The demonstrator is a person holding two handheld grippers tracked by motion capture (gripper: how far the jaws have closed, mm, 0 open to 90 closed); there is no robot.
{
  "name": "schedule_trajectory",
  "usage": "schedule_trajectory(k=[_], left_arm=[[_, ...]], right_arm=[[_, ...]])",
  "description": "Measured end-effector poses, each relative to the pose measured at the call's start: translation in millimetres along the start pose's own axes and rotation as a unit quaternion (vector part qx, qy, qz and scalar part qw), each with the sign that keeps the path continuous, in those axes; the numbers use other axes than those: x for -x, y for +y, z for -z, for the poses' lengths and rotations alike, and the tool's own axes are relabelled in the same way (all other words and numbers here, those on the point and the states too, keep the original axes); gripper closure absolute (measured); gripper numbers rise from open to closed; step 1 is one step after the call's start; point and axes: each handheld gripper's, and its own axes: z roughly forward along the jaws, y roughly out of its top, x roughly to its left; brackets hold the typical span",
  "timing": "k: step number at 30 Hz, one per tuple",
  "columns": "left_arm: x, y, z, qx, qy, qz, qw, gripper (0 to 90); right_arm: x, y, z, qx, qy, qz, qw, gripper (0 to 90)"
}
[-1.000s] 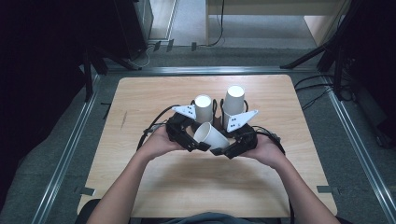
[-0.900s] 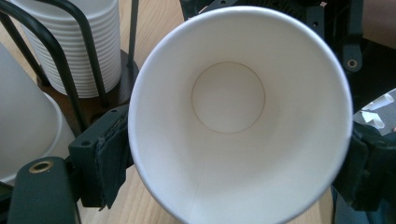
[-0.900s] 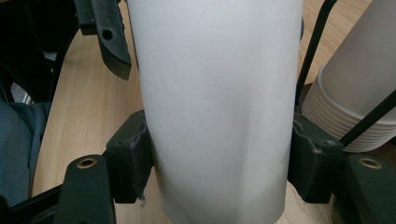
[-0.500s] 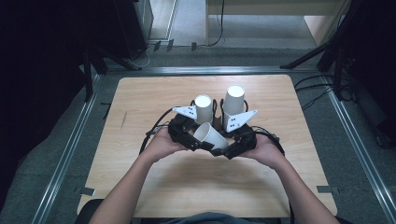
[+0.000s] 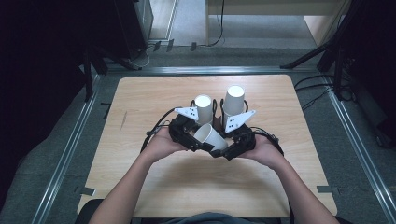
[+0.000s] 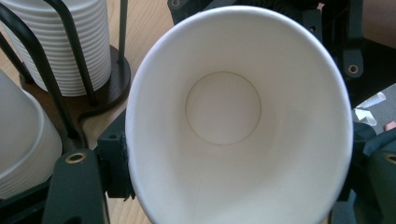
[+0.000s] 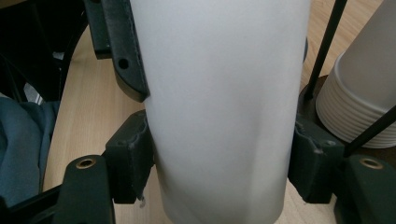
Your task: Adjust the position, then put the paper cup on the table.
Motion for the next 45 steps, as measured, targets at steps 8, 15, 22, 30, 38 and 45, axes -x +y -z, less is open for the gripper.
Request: schedule_trajectory(k=[8,15,22,30,38,45], left_arm=[[-1.2,0.5,4.4,-0.004,0.004,0.001,1.0,25.4],[-4.3,-0.1,10.6,-0.02,0.007,0.008,0.9997,25.3],[-6.0,-0.6,17.0,-0.024,0.016,0.01,0.9995,25.3],[-9.7,-3.4,29.9,-0.036,0.043,0.012,0.9984,25.3],[-12.7,-7.9,37.9,-0.06,0.06,0.011,0.9963,25.2],[-13.7,-12.5,46.2,-0.068,0.076,0.015,0.9947,25.2]], right_arm=[[1.0,-0.7,0.4,-0.001,-0.009,-0.009,0.9999,26.8],[1.3,-4.3,1.9,-0.011,-0.011,-0.017,0.9997,23.6],[0.2,-5.2,5.6,-0.012,-0.019,-0.021,0.9995,23.6],[-0.2,-7.0,10.0,-0.01,-0.032,-0.025,0.9991,23.2],[3.3,-9.0,14.5,-0.017,-0.056,-0.038,0.9976,22.9],[5.7,-10.2,19.6,-0.014,-0.056,-0.047,0.9972,22.9]])
